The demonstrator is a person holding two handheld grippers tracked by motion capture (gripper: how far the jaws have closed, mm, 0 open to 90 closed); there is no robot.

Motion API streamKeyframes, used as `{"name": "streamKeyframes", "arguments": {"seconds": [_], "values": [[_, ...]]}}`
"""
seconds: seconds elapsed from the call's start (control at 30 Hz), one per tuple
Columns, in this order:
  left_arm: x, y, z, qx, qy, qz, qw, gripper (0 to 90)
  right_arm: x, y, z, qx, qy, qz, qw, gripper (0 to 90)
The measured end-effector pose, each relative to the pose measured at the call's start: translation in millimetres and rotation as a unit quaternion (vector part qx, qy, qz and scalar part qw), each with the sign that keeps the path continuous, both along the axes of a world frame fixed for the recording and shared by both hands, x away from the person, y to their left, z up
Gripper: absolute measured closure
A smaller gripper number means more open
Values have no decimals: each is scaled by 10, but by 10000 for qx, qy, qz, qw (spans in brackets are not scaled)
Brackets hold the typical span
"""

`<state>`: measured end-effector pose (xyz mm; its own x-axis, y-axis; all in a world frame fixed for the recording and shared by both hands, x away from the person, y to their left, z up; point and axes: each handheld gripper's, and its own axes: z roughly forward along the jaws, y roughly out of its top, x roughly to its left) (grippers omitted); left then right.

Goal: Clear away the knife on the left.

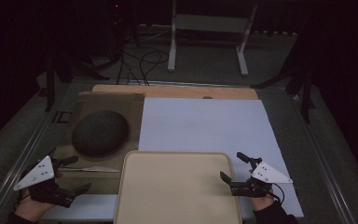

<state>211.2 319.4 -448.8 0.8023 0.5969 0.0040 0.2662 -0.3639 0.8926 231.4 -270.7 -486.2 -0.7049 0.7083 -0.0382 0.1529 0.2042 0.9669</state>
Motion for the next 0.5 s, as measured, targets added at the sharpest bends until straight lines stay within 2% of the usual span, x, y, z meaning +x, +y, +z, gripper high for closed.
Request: {"name": "streamKeyframes", "arguments": {"seconds": [0.07,0.13,0.23,0.37,0.43,0.47,0.5], "values": [[11,-7,21,215,75,-84,9997,0,1,1,-1,-6,-4,3,10000,82],[23,-18,40,465,134,-153,9987,0,5,2,-2,-24,-20,20,10000,82],[50,-14,86,727,203,-214,9969,0,6,8,-3,-29,-7,23,10000,82],[74,0,107,865,250,-250,9956,0,4,14,-3,-43,3,20,10000,82],[86,7,110,1031,291,-267,9939,0,3,14,-3,-44,-2,18,10000,82],[102,20,116,1216,361,-296,9915,0,4,12,-3,-33,0,23,10000,82],[107,26,122,1281,373,-275,9907,0,6,10,-4,-35,-8,19,10000,82]]}}
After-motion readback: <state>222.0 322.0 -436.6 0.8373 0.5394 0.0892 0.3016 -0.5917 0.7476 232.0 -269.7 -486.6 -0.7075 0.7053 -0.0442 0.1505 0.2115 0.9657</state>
